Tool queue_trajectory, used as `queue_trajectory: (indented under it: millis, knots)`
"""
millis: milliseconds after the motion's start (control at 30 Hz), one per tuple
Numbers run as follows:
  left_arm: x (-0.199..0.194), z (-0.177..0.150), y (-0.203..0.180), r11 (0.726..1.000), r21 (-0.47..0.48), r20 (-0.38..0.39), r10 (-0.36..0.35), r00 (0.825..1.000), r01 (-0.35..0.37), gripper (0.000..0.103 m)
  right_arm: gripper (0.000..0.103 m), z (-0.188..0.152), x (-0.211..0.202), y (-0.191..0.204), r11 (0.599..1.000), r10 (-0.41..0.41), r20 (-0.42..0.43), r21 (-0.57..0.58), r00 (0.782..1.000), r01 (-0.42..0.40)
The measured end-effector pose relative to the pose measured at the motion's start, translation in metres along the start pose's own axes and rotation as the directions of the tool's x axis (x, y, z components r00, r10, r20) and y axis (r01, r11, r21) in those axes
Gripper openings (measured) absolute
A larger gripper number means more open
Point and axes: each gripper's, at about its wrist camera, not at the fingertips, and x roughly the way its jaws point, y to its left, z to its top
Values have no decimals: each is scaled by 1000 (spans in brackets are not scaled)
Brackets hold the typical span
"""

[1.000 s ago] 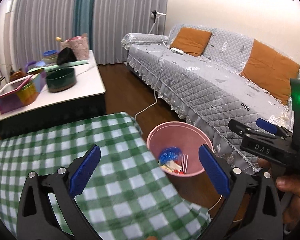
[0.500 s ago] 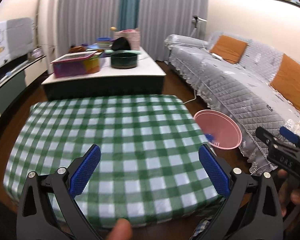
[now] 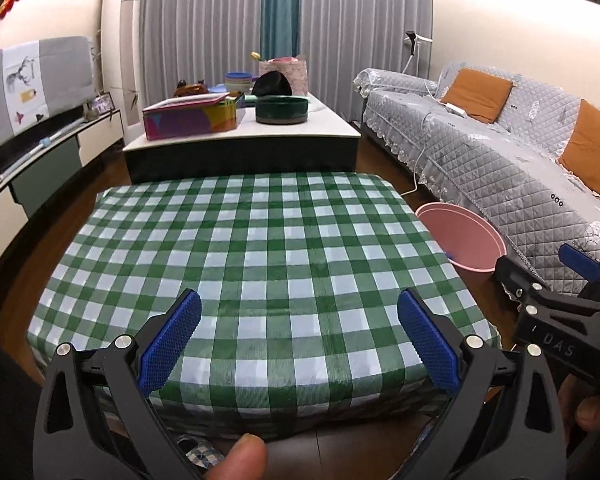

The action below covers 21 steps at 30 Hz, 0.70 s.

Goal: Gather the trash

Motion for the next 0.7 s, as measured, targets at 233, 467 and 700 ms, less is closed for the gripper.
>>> queue_trajectory:
  millis: [233, 467, 700]
  knots:
    - [-1, -2, 3, 1000, -30, 1, 5, 1000, -4, 95, 98, -2, 7, 5, 1000, 10, -18, 0, 1000, -10]
    - [2, -4, 5, 999, -37, -6, 4, 1000, -4, 95, 98, -2, 8, 7, 1000, 13, -18, 0, 1000, -13]
    - [2, -4, 4, 999, -43, -12, -1, 1000, 0, 95, 98, -2, 7, 8, 1000, 13, -9, -9, 1000, -13]
